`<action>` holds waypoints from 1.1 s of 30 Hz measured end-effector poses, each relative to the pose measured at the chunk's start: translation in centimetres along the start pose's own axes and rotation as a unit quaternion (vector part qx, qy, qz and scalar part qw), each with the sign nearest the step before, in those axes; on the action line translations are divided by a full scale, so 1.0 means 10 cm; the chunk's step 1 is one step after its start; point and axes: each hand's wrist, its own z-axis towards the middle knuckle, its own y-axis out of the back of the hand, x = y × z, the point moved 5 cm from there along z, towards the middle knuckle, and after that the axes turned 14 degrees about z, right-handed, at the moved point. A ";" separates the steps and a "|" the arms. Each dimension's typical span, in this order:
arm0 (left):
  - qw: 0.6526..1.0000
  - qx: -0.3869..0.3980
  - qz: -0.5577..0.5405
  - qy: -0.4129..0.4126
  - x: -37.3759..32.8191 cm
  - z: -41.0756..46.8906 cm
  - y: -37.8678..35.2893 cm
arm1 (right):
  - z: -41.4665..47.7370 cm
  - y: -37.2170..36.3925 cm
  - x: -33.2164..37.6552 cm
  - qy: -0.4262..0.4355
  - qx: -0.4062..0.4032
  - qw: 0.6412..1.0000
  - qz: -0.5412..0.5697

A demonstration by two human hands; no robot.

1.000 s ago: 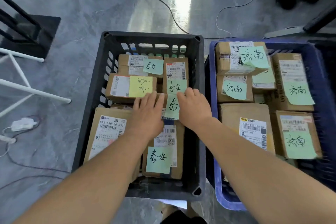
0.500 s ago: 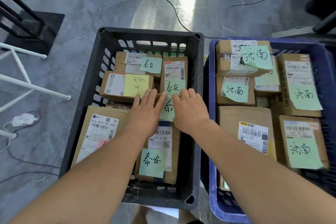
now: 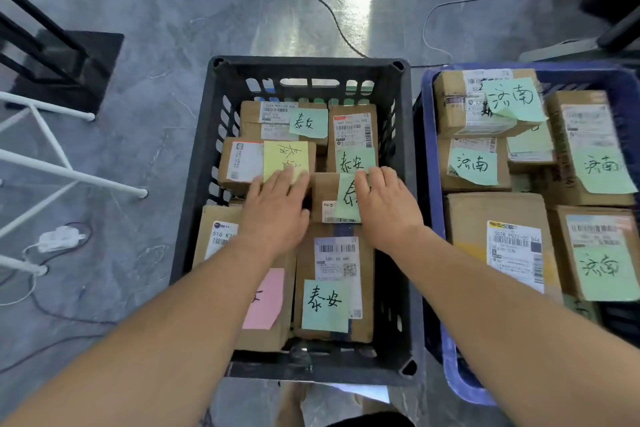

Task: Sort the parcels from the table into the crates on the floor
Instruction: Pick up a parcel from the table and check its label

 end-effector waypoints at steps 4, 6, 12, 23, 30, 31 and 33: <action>0.999 -0.011 -0.030 0.042 0.30 -0.16 0.02 | -0.02 0.12 0.02 -0.014 0.004 1.000 0.008; 0.998 -0.004 -0.054 0.026 0.34 -0.20 0.04 | -0.04 0.22 0.04 -0.019 -0.002 1.000 0.008; 0.977 0.058 -0.204 0.005 0.38 -0.20 0.20 | -0.09 0.65 0.16 -0.015 -0.025 0.998 0.055; 0.881 0.072 -0.467 0.018 0.41 0.00 0.48 | -0.04 0.97 0.32 -0.016 -0.049 0.988 0.148; 0.899 0.057 -0.434 0.017 0.26 -0.06 0.54 | -0.19 0.85 0.19 -0.059 0.015 0.977 0.206; 0.902 0.062 -0.426 0.006 0.22 -0.09 0.53 | -0.24 0.81 0.16 -0.067 0.027 0.975 0.208; 0.910 0.072 -0.407 -0.015 0.14 -0.14 0.51 | -0.36 0.73 0.12 -0.080 0.048 0.972 0.215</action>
